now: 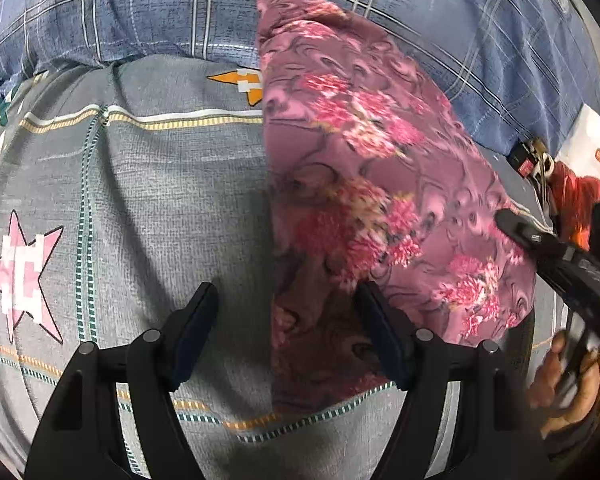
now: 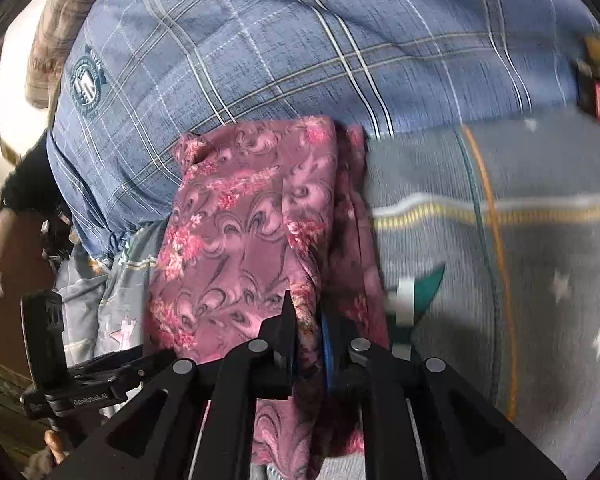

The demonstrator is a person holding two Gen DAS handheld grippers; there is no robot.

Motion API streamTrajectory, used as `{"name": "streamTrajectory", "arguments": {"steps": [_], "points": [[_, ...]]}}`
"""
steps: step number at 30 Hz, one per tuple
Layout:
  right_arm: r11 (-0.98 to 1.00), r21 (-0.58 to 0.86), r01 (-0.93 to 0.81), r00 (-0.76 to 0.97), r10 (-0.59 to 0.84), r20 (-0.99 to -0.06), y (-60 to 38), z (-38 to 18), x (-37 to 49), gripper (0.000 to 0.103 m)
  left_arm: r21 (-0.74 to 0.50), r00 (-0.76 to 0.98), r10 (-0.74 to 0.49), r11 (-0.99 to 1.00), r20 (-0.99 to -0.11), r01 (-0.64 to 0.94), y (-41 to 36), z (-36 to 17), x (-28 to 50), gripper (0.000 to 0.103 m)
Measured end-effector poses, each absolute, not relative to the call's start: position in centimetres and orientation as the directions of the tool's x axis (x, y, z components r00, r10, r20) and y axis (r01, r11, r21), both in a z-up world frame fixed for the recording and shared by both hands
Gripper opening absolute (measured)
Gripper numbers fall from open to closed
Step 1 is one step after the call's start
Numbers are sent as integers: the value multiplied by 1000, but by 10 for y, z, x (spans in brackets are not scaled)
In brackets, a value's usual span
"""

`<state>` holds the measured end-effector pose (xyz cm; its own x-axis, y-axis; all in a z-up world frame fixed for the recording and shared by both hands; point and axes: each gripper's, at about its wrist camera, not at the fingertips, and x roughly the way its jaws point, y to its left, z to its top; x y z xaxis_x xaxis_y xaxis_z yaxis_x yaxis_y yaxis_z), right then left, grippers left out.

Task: Fold small clothes

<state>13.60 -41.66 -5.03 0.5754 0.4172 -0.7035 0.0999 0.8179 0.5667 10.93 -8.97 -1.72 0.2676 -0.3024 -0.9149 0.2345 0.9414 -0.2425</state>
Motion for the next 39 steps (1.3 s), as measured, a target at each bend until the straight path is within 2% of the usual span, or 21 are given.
{"name": "streamTrajectory", "arguments": {"steps": [1,4,5,6,7,8,13,15,17,18,19,21,24,26,28,30,31,32,34,36,39], "points": [[781,617,100,604,445,-661,-419,-48,124,19,-240,267,-299,943,-916,232,-89,-18,109,72],[729,679,83,613,500,-612,-416,-47,107,49,-250,264,-303,944,-916,214,-91,-20,109,72],[735,672,92,611,492,-620,-416,-49,98,50,-249,265,-300,945,-916,212,-91,-20,108,72],[751,653,100,599,479,-642,-417,-52,90,47,-246,265,-298,946,-917,210,-91,-19,107,72],[782,617,89,570,468,-676,-411,-55,88,19,-244,265,-296,947,-918,209,-92,-19,104,72],[794,605,52,558,479,-677,-412,-50,89,4,-243,266,-295,947,-918,211,-95,-19,103,72],[806,592,7,687,426,-588,-421,-16,78,3,-242,270,-297,945,-916,219,-95,-16,103,72],[827,559,59,654,391,-647,-424,-28,82,3,-252,245,-303,942,-921,220,-90,-14,103,72],[866,473,163,540,324,-777,-422,-57,93,7,-281,245,-332,934,-911,222,-85,-6,104,72],[851,496,174,539,340,-771,-426,-61,89,7,-293,259,-344,931,-903,216,-79,-1,105,72],[840,510,183,558,339,-757,-429,-57,88,13,-305,278,-353,930,-893,203,-72,5,108,72],[830,514,216,630,284,-723,-435,-35,81,14,-328,299,-369,928,-880,178,-66,14,118,72],[819,562,118,739,305,-600,-430,-1,86,16,-320,321,-356,934,-878,161,-69,17,131,72],[839,542,50,758,321,-568,-415,9,100,23,-308,300,-344,938,-890,162,-77,4,138,72],[867,498,22,740,321,-591,-401,2,115,23,-305,244,-342,936,-908,177,-87,-18,136,72],[896,443,35,674,306,-672,-388,-23,140,23,-289,251,-338,934,-907,212,-89,-23,132,72],[912,406,58,608,291,-739,-382,-42,145,18,-281,258,-341,929,-904,241,-89,-17,131,72],[919,390,60,602,278,-749,-379,-50,146,17,-294,255,-356,922,-899,253,-88,-12,134,72],[914,401,55,632,279,-723,-381,-34,149,23,-336,279,-397,910,-874,242,-83,3,147,73],[905,425,35,663,297,-687,-384,-16,157,23,-351,302,-409,908,-861,226,-85,15,164,73],[901,434,11,685,309,-659,-383,0,181,32,-326,334,-384,920,-861,218,-100,24,197,73]]}}
